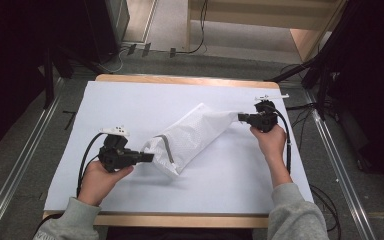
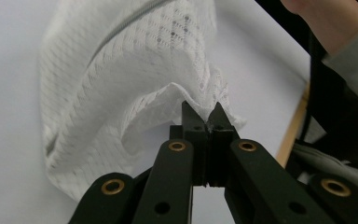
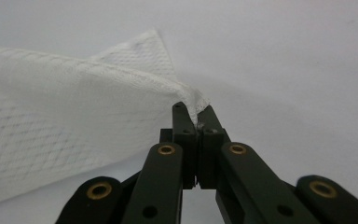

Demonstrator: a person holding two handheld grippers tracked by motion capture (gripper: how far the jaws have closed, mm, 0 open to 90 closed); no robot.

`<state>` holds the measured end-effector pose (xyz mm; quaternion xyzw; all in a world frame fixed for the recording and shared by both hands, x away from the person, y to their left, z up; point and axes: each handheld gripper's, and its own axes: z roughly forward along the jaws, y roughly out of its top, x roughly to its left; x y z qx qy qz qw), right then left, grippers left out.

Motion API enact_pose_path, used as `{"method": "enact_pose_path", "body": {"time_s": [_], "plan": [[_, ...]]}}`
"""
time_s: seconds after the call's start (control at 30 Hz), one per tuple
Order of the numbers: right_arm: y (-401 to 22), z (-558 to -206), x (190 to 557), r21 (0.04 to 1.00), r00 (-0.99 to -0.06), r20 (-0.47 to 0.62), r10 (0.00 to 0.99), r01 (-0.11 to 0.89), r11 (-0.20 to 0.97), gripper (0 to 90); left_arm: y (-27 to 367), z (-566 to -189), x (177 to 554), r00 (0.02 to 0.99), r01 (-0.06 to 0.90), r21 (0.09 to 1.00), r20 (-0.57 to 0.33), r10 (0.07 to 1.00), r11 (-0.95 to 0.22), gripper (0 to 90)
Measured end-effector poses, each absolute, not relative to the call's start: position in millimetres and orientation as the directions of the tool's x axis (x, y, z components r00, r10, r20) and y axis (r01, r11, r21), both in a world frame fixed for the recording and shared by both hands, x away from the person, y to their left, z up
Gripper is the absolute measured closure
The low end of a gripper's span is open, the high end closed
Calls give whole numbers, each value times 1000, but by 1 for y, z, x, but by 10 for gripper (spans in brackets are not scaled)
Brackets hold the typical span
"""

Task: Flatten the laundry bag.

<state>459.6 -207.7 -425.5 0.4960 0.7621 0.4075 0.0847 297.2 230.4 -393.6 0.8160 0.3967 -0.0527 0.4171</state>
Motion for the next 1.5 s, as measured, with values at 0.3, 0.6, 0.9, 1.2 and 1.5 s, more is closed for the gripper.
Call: {"method": "enact_pose_path", "body": {"time_s": [0.3, 0.6, 0.9, 1.2, 1.5], "plan": [[-199, -437, 465, 680, -494, 251, 833, 702, 211, 726, 234, -390, 290, 702, 657, 666, -369, 609, -353, 671], [-217, -415, 430, 739, -503, 255, 826, 652, 169, 626, 251, -366, 304, 690, 637, 712, -356, 630, -295, 603], [-204, -413, 387, 758, -556, 240, 796, 620, 204, 633, 245, -373, 355, 665, 670, 672, -352, 659, -317, 609], [-190, -419, 362, 740, -592, 244, 768, 626, 247, 635, 228, -413, 410, 627, 712, 621, -353, 694, -327, 599], [-184, -428, 353, 723, -597, 242, 765, 637, 268, 634, 201, -449, 425, 656, 702, 584, -305, 690, -409, 504]]}}
